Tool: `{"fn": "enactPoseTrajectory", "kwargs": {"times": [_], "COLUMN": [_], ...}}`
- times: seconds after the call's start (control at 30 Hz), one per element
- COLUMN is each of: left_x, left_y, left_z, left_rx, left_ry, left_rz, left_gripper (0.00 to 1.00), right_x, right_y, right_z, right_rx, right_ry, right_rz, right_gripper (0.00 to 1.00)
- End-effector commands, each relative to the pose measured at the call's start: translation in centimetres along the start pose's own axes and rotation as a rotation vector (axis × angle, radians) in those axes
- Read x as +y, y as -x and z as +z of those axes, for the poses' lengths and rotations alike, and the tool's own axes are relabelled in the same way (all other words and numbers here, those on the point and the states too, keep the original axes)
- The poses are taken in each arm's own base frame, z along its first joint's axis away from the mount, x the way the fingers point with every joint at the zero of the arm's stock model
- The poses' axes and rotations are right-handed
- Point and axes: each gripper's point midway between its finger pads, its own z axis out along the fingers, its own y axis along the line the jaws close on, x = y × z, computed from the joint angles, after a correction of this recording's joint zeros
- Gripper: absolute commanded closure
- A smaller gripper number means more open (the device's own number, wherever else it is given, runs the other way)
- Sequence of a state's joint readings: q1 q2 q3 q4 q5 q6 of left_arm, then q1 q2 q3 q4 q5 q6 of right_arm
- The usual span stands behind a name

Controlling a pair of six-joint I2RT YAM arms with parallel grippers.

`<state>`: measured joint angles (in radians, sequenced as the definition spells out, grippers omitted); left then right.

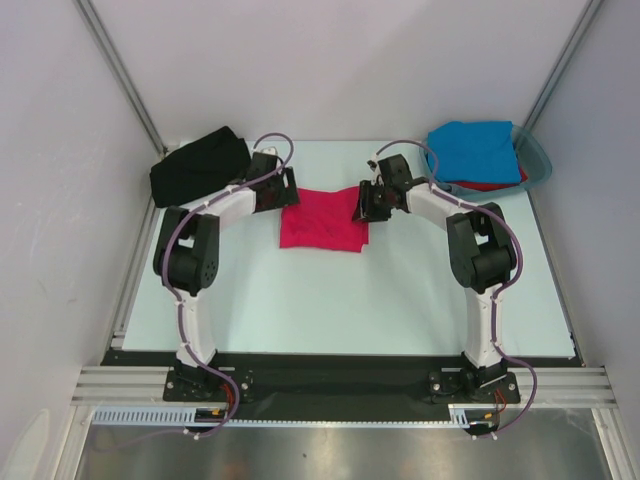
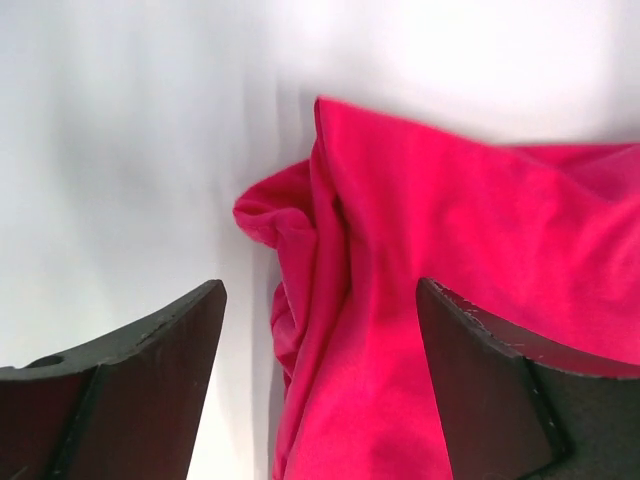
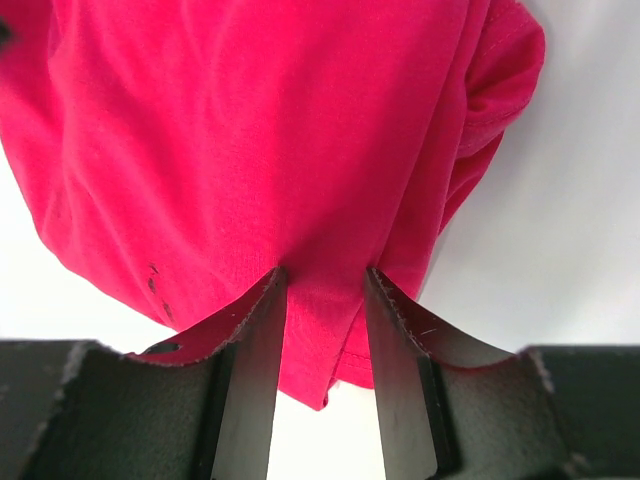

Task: Fold and stack the t-shirts
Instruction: Fold the tshirt

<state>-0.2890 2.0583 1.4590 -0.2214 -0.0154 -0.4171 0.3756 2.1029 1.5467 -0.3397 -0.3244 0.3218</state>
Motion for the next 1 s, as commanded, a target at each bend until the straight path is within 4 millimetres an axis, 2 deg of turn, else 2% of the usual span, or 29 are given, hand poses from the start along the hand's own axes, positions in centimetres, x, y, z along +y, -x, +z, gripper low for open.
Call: {"fn": "enactPoseTrajectory", "kwargs": {"times": [0.0, 0.2, 0.3, 0.47, 0.67, 0.7, 0.97], "left_x": [-0.7, -0.8, -1.3, -1.7, -2.2, -2.6, -4.7], "left_y": [4.6, 5.6, 5.4, 4.2, 3.8, 3.3, 3.0], "left_z": [-3.4, -3.6, -2.9, -1.4, 0.0, 0.5, 1.9], "left_rx": [-0.147, -0.18, -0.164, -0.124, -0.111, -0.088, -0.077], "left_ry": [0.018, 0.021, 0.001, -0.031, -0.061, -0.089, -0.203], "left_rz": [0.01, 0.014, 0.011, 0.005, -0.009, -0.005, -0.031], "left_gripper": [0.17, 0.16, 0.16, 0.16, 0.16, 0.16, 0.18], "right_x": [0.4, 0.4, 0.3, 0.1, -0.2, -0.2, -0.6], "right_y": [1.2, 1.2, 1.3, 1.2, 1.0, 0.9, 0.7], "right_z": [-0.8, -0.8, -0.8, -0.6, -0.4, -0.3, -0.1], "right_rx": [-0.042, -0.043, -0.045, -0.041, -0.034, -0.032, -0.024], "right_ry": [0.006, 0.006, 0.006, 0.004, -0.001, -0.001, -0.007], "right_rz": [-0.002, -0.004, -0.002, -0.001, 0.006, 0.004, 0.012], "right_gripper": [0.58, 0.57, 0.58, 0.57, 0.58, 0.58, 0.58]}}
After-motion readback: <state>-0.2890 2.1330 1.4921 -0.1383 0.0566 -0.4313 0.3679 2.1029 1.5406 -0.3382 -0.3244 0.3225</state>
